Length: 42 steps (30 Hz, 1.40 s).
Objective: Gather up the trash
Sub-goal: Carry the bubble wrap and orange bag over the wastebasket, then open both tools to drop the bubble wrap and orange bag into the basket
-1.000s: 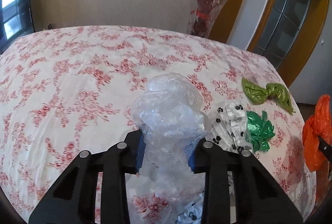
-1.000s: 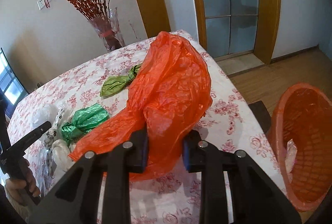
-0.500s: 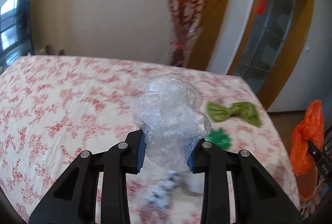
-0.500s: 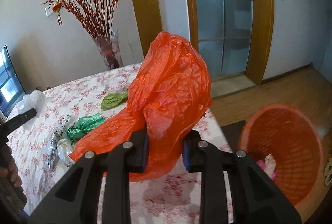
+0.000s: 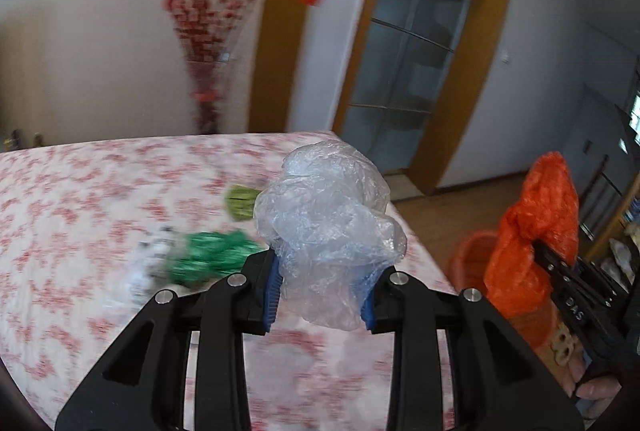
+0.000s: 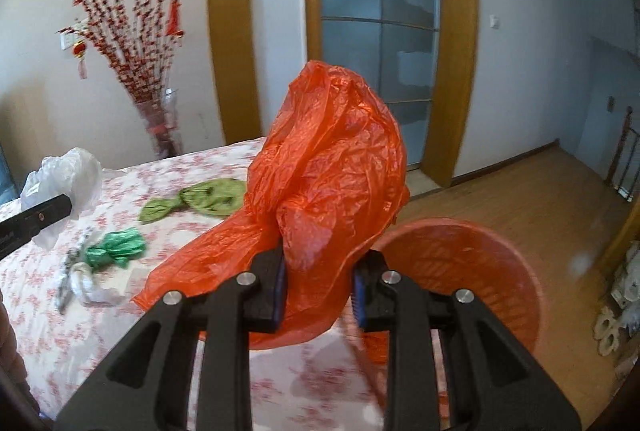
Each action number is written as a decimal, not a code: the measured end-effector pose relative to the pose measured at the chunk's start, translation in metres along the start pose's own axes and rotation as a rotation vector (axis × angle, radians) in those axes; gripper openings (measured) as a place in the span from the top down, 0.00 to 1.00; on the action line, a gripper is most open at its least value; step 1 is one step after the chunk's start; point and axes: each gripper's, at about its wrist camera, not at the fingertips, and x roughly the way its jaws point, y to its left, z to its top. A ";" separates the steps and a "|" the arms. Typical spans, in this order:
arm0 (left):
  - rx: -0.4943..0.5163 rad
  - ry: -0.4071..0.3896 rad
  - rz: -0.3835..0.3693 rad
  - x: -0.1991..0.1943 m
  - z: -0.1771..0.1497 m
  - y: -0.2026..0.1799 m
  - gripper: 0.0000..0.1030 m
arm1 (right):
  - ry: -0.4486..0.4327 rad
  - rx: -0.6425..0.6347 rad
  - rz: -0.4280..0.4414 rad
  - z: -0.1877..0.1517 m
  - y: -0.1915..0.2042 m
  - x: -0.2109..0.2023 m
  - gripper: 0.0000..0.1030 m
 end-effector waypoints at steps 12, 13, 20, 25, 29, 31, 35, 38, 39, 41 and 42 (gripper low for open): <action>0.084 0.077 -0.162 0.037 -0.018 -0.096 0.70 | -0.018 0.036 -0.160 -0.016 -0.078 -0.007 0.75; 0.090 0.083 -0.171 0.040 -0.020 -0.102 0.70 | -0.015 0.043 -0.169 -0.018 -0.085 -0.007 0.75; 0.132 0.131 -0.229 0.058 -0.032 -0.142 0.70 | 0.006 0.080 -0.207 -0.030 -0.117 -0.004 0.75; 0.159 0.163 -0.256 0.069 -0.040 -0.164 0.70 | 0.023 0.095 -0.220 -0.037 -0.133 0.002 0.75; 0.171 0.183 -0.269 0.077 -0.045 -0.176 0.70 | 0.032 0.104 -0.227 -0.041 -0.144 0.006 0.75; 0.174 0.191 -0.273 0.077 -0.048 -0.183 0.70 | 0.037 0.110 -0.232 -0.044 -0.148 0.008 0.75; 0.179 0.209 -0.286 0.085 -0.052 -0.192 0.70 | 0.046 0.119 -0.237 -0.046 -0.156 0.013 0.75; 0.180 0.223 -0.297 0.091 -0.054 -0.199 0.70 | 0.054 0.125 -0.241 -0.046 -0.160 0.017 0.75; 0.181 0.227 -0.300 0.094 -0.055 -0.200 0.70 | 0.056 0.126 -0.243 -0.045 -0.159 0.019 0.75; 0.182 0.236 -0.305 0.098 -0.056 -0.203 0.70 | 0.061 0.131 -0.244 -0.045 -0.162 0.022 0.75; 0.183 0.240 -0.307 0.099 -0.057 -0.205 0.70 | 0.064 0.133 -0.244 -0.046 -0.163 0.024 0.75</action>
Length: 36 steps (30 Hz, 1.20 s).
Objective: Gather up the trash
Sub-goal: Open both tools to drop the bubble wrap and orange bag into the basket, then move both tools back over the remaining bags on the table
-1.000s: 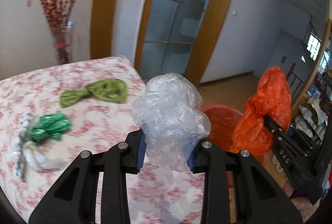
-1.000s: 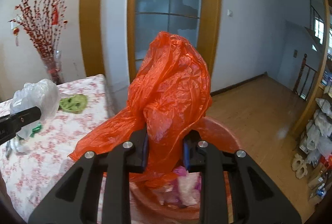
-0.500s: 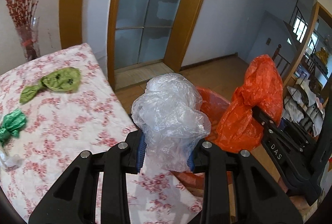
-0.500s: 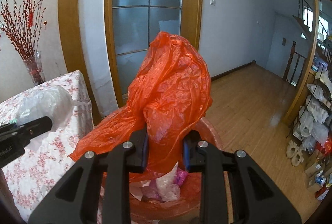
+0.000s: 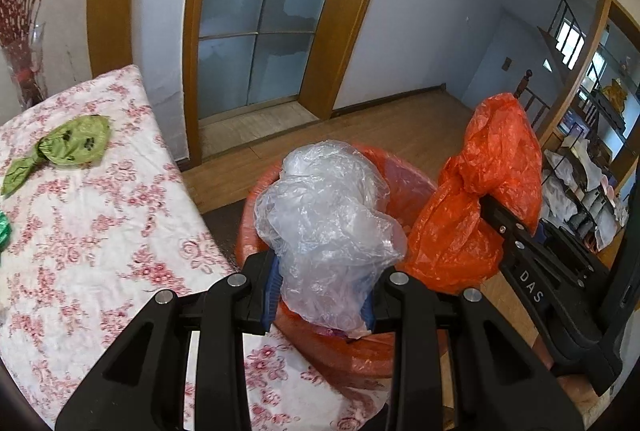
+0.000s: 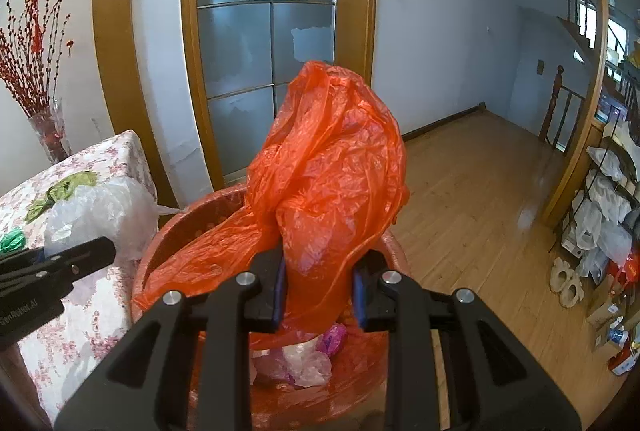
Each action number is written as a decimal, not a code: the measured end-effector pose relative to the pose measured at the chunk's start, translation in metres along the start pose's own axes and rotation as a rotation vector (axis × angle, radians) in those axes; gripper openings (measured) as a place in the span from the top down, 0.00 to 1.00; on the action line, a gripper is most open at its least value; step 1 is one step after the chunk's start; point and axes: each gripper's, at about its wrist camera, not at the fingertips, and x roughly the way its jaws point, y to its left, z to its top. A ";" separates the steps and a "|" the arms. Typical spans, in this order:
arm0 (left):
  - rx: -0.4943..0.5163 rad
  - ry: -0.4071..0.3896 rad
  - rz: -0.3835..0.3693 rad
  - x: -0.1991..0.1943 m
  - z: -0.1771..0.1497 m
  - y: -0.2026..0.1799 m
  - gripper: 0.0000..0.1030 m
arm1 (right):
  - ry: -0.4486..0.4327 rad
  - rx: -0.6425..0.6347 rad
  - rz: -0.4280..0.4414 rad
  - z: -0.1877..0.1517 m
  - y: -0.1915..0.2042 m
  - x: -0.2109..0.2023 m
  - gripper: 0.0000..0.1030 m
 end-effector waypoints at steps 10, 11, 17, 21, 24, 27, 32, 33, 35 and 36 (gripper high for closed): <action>-0.010 0.044 -0.001 0.019 -0.003 -0.005 0.63 | 0.030 0.015 0.017 0.002 -0.003 0.016 0.68; -0.013 0.049 -0.001 0.020 -0.004 -0.004 0.60 | 0.033 0.014 0.019 0.001 -0.003 0.017 0.67; -0.028 0.058 0.022 0.021 -0.006 0.003 0.46 | 0.031 0.016 0.027 -0.002 -0.003 0.018 0.51; -0.042 0.054 0.043 0.016 -0.007 0.011 0.44 | 0.017 0.011 0.028 -0.002 -0.002 0.014 0.40; -0.048 0.041 0.066 0.009 -0.008 0.017 0.40 | 0.013 0.015 0.032 -0.002 -0.001 0.011 0.38; -0.046 0.027 0.091 0.001 -0.010 0.024 0.36 | 0.006 0.014 0.031 -0.003 0.002 0.007 0.32; -0.047 0.016 0.143 -0.012 -0.017 0.042 0.25 | -0.003 0.009 0.038 -0.004 0.008 0.000 0.25; -0.047 0.015 0.155 -0.015 -0.018 0.046 0.25 | -0.005 0.009 0.040 -0.005 0.010 -0.002 0.23; -0.051 0.014 0.178 -0.020 -0.022 0.055 0.23 | -0.007 0.009 0.045 -0.004 0.013 -0.004 0.21; -0.056 0.015 0.190 -0.022 -0.023 0.060 0.22 | -0.007 0.008 0.049 -0.004 0.015 -0.005 0.21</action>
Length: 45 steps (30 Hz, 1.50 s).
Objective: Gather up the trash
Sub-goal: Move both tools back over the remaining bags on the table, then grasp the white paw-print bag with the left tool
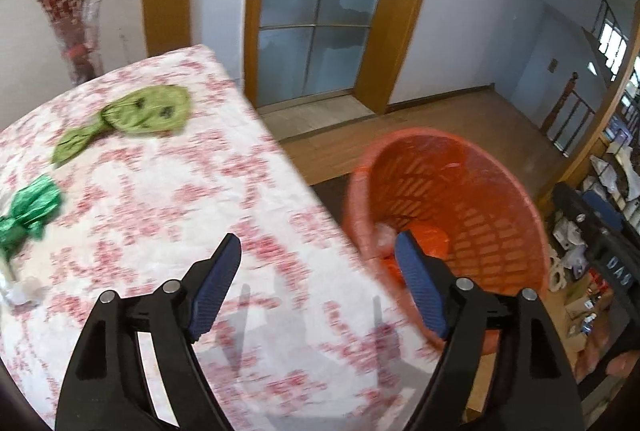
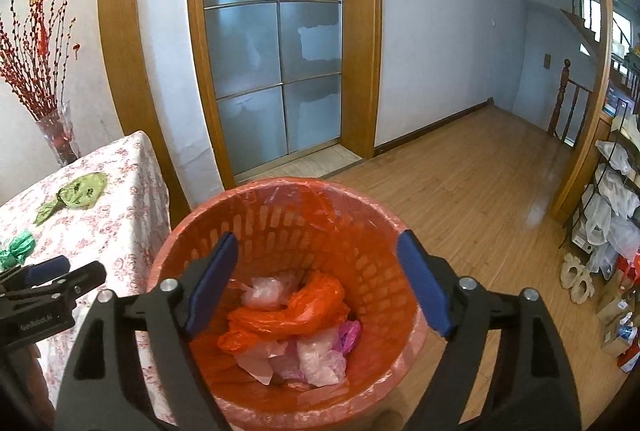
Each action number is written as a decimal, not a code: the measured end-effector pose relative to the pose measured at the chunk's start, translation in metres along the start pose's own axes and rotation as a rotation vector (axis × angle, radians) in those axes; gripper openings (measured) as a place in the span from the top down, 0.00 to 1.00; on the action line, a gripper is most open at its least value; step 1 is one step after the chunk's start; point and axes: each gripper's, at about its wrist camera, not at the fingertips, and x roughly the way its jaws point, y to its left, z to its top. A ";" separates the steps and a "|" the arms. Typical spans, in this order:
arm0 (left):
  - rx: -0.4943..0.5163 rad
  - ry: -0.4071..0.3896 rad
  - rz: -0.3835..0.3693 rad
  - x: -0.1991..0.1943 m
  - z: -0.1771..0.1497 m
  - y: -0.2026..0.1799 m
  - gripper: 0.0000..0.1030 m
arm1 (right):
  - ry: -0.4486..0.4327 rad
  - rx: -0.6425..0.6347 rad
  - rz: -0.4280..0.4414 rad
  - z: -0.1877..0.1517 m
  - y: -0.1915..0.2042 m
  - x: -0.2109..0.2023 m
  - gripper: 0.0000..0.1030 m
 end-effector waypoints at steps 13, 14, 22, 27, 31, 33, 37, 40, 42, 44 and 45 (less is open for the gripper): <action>-0.063 -0.087 0.210 -0.051 -0.015 0.095 0.20 | 0.002 -0.075 0.076 -0.004 0.054 -0.012 0.21; -0.074 -0.099 0.238 -0.058 -0.018 0.109 0.20 | 0.002 -0.083 0.084 -0.005 0.059 -0.013 0.21; -0.212 -0.140 0.398 -0.090 -0.030 0.203 0.20 | 0.009 -0.160 0.143 -0.014 0.114 -0.017 0.13; -0.280 -0.135 0.441 -0.093 -0.034 0.245 0.21 | 0.016 -0.205 0.176 -0.021 0.147 -0.021 0.13; -0.308 -0.114 0.422 -0.085 -0.036 0.262 0.28 | 0.025 -0.235 0.213 -0.026 0.174 -0.023 0.13; -0.311 -0.102 0.412 -0.080 -0.035 0.268 0.32 | 0.031 -0.258 0.232 -0.029 0.188 -0.024 0.13; -0.307 -0.083 0.399 -0.074 -0.036 0.272 0.41 | 0.038 -0.310 0.256 -0.036 0.211 -0.027 0.13; -0.307 -0.079 0.381 -0.072 -0.034 0.273 0.49 | 0.045 -0.339 0.274 -0.039 0.225 -0.029 0.13; -0.301 -0.076 0.369 -0.070 -0.034 0.273 0.57 | 0.048 -0.359 0.287 -0.042 0.236 -0.030 0.13; -0.296 -0.076 0.360 -0.071 -0.034 0.273 0.70 | 0.048 -0.373 0.299 -0.043 0.244 -0.032 0.13; -0.296 -0.080 0.359 -0.072 -0.034 0.274 0.73 | 0.048 -0.378 0.304 -0.044 0.247 -0.033 0.13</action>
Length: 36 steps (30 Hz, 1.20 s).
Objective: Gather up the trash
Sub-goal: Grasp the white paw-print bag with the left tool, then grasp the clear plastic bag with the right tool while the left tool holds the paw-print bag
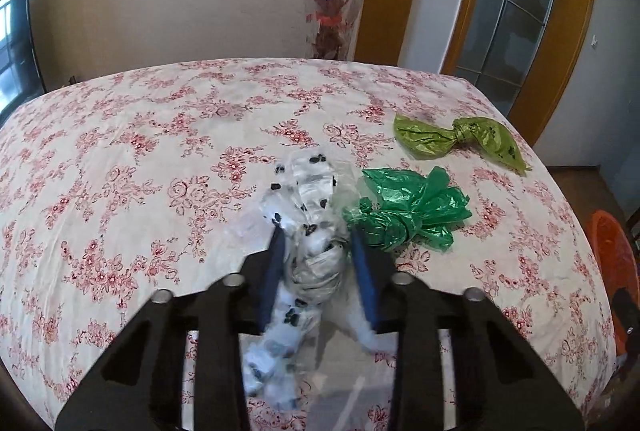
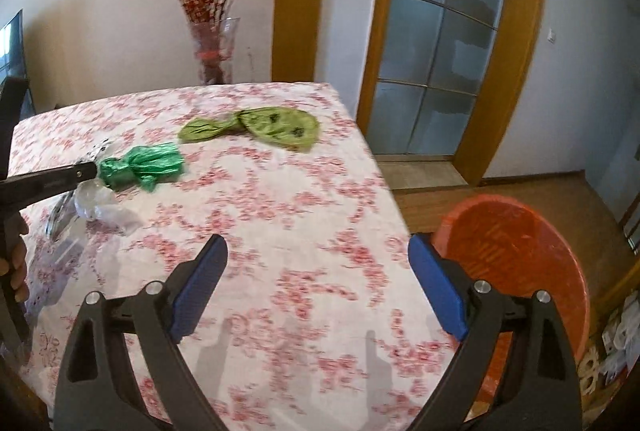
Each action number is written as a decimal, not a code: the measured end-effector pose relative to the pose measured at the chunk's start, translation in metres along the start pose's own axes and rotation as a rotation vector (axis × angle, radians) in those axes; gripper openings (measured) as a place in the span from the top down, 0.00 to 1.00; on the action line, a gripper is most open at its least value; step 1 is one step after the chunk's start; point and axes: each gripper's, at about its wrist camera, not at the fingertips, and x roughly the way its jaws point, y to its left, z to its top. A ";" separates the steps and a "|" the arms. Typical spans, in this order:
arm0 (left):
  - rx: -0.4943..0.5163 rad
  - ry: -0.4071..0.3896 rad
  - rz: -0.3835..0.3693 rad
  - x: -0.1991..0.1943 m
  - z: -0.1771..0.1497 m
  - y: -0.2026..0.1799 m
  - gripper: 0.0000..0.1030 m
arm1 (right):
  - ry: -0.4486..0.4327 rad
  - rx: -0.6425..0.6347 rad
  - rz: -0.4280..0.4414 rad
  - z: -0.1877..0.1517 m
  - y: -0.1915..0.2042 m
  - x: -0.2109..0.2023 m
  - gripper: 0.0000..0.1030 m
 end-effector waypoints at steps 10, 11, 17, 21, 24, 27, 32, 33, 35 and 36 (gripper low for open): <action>-0.071 -0.049 0.011 -0.025 -0.001 0.040 0.76 | 0.000 -0.034 0.124 0.014 0.049 0.007 0.13; -0.082 -0.054 0.018 -0.027 -0.002 0.047 0.76 | 0.001 -0.038 0.146 0.016 0.056 0.008 0.13; -0.125 -0.073 0.063 -0.040 -0.004 0.084 0.77 | 0.020 -0.072 0.275 0.027 0.102 0.018 0.13; -0.150 -0.074 0.084 -0.043 -0.007 0.104 0.77 | 0.053 -0.101 0.334 0.031 0.132 0.030 0.18; -0.167 -0.074 0.094 -0.045 -0.009 0.116 0.76 | 0.084 -0.123 0.361 0.034 0.154 0.042 0.19; -0.182 -0.075 0.100 -0.047 -0.011 0.125 0.77 | 0.108 -0.131 0.367 0.036 0.167 0.052 0.20; -0.204 -0.070 0.107 -0.048 -0.014 0.137 0.77 | 0.156 -0.145 0.375 0.038 0.181 0.069 0.20; -0.207 -0.068 0.107 -0.047 -0.014 0.139 0.76 | 0.164 -0.151 0.373 0.038 0.182 0.072 0.22; -0.213 -0.064 0.108 -0.047 -0.016 0.142 0.76 | 0.192 -0.168 0.378 0.035 0.187 0.077 0.29; -0.215 -0.062 0.108 -0.046 -0.016 0.142 0.77 | 0.200 -0.171 0.382 0.034 0.188 0.079 0.34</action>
